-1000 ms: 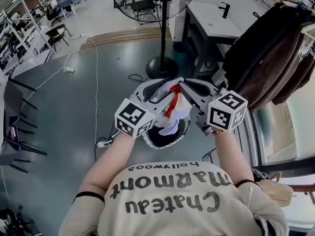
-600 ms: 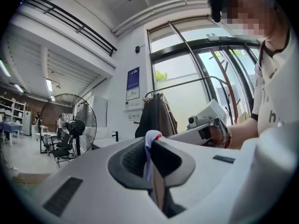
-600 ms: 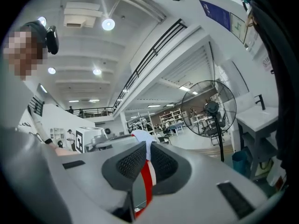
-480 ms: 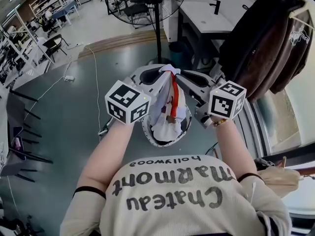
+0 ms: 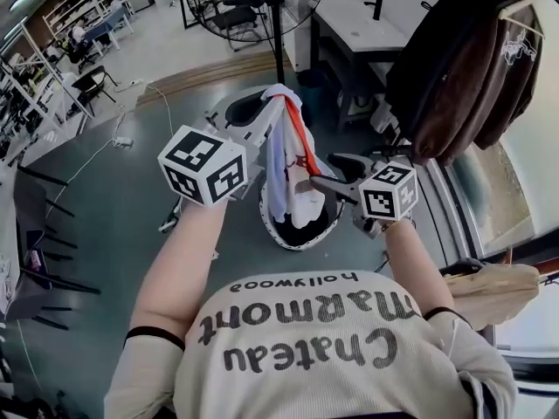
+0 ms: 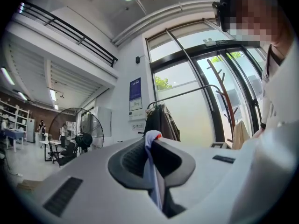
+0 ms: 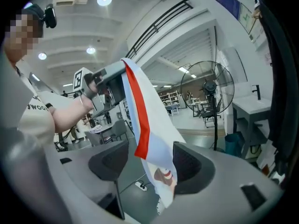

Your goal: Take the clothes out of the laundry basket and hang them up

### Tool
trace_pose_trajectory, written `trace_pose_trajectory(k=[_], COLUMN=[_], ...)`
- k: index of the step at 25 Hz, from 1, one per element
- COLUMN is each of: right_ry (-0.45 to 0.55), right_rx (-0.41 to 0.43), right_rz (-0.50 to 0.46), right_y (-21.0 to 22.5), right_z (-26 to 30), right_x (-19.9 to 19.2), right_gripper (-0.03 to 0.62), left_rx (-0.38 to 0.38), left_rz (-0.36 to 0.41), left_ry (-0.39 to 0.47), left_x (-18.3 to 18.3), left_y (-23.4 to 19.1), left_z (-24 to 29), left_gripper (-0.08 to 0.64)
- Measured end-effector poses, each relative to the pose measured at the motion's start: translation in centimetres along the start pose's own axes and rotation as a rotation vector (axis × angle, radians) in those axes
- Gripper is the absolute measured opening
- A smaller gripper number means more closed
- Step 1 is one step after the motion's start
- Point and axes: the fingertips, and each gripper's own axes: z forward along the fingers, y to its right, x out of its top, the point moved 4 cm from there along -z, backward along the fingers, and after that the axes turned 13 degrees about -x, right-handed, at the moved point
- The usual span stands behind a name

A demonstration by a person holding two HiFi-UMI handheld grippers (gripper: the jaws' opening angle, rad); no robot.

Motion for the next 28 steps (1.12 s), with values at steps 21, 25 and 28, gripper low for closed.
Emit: trace_pose_trajectory(k=[21, 25, 28], right_ry=[0.376, 0.465, 0.519], right_rx=[-0.339, -0.407, -0.449], right_rz=[0.164, 0.109, 0.073], right_y=[-8.7, -13.5, -16.0], right_z=[-13.4, -17.1, -21.2], right_x=[4.7, 8.2, 9.9], right_gripper=[0.040, 0.040, 0.040], left_rx=[0.142, 0.089, 0.053], left_rz=[-0.121, -0.150, -0.139], left_ry=[-0.057, -0.036, -0.009], left_x=[-4.9, -4.8, -3.5], left_y=[4.2, 5.5, 7.5], left_z=[-16.7, -18.7, -17.9], left_gripper=[0.021, 0.021, 0.023])
